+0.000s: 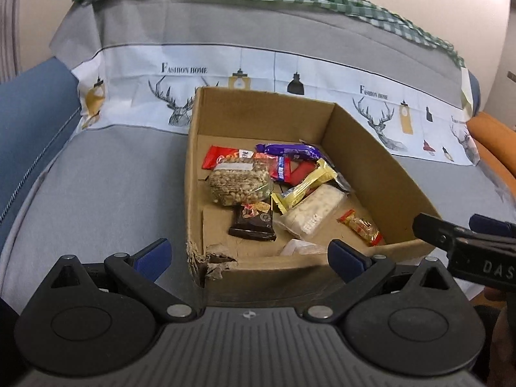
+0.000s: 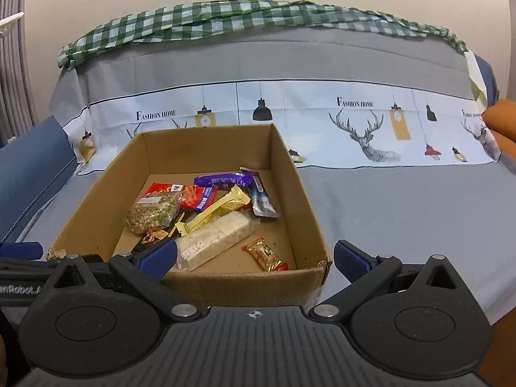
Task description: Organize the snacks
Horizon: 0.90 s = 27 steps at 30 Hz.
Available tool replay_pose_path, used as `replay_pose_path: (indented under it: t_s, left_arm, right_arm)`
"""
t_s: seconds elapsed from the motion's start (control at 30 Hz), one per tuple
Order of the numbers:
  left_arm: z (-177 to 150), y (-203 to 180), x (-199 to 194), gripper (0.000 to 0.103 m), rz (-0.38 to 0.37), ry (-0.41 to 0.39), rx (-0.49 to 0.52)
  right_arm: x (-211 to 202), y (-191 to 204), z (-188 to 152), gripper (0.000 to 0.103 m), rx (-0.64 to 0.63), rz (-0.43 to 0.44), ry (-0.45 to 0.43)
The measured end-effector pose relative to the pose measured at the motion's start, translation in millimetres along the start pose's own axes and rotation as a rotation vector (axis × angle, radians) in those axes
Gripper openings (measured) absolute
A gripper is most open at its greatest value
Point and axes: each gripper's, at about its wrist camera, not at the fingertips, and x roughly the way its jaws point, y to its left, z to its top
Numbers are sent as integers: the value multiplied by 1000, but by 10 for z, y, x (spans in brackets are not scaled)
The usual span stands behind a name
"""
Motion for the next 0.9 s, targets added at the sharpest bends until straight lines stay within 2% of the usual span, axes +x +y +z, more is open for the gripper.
replay_pose_path:
  t_s: [0.9]
  left_arm:
    - [12, 12, -6, 103, 6, 4, -3]
  right_arm:
    - [15, 67, -5, 102, -44, 1, 4]
